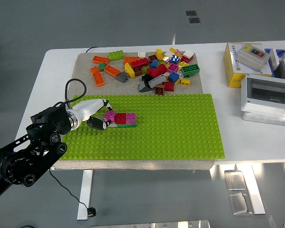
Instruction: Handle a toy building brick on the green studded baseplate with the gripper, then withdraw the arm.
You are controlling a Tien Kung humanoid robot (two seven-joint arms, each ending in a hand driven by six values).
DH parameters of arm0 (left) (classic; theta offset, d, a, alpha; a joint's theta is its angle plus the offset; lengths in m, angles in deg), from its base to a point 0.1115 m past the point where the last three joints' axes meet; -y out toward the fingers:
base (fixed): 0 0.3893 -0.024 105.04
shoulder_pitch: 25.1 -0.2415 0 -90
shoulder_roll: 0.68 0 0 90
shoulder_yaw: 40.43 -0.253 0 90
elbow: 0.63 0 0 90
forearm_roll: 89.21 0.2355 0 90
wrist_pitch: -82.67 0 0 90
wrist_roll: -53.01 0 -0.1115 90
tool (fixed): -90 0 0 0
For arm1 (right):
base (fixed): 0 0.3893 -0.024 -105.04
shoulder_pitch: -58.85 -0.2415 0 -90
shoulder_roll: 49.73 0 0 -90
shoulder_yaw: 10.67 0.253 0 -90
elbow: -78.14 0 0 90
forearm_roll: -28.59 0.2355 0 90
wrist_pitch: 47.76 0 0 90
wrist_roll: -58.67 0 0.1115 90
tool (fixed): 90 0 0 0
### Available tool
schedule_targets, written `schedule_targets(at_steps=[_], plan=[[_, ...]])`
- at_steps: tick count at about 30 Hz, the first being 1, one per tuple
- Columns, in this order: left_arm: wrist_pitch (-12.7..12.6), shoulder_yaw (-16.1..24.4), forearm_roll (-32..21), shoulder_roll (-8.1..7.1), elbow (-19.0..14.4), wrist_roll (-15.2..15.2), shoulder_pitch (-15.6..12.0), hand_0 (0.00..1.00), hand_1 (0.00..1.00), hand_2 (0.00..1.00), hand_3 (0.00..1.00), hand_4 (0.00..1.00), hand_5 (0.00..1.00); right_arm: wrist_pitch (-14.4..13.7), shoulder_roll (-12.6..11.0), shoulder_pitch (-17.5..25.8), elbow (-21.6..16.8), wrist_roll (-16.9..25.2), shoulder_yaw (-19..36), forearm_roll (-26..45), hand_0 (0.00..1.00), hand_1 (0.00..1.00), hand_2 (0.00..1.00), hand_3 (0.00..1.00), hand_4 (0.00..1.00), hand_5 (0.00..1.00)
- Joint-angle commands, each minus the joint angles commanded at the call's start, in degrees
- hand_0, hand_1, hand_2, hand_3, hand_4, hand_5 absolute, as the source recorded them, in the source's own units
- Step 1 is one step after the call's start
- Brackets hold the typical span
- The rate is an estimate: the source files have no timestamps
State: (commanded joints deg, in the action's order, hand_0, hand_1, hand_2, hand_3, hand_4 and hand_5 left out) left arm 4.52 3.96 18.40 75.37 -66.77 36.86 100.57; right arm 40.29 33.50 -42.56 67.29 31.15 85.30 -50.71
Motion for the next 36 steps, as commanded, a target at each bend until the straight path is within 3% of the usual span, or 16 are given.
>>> schedule_targets(at_steps=[36], plan=[[1.54,-0.42,-0.04,-0.82,-1.94,-1.21,-0.28,0.981,0.998,0.998,0.740,0.629,0.228,-0.10,-0.12,0.07,-0.03,0.01,0.62,-0.33,0.648,0.563,0.572,0.751,0.631,0.998]])
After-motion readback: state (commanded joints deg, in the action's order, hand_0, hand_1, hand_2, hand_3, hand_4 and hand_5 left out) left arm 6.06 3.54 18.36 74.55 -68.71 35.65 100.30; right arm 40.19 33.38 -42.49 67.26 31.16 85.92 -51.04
